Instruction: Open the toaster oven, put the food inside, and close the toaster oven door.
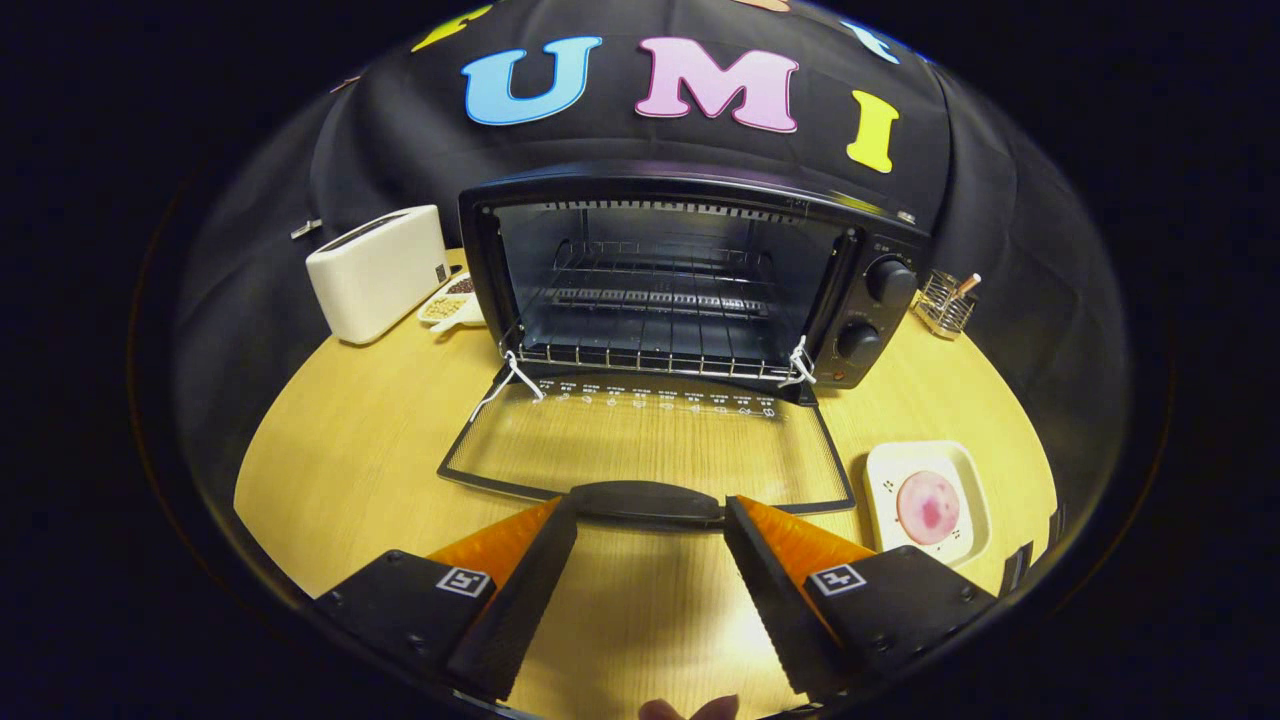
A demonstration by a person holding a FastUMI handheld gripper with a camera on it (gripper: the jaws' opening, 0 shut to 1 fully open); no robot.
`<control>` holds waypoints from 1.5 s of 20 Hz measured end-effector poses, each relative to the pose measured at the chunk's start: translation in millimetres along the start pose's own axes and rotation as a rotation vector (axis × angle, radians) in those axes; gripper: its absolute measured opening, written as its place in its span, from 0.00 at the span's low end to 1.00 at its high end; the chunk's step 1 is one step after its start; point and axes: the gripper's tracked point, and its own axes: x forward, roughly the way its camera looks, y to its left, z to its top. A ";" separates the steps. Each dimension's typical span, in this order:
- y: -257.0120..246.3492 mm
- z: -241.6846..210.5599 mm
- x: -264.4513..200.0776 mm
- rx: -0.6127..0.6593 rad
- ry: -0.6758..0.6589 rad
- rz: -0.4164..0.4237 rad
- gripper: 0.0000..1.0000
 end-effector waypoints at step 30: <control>-253.6 51.0 -73.2 0.132 0.103 0.144 0.99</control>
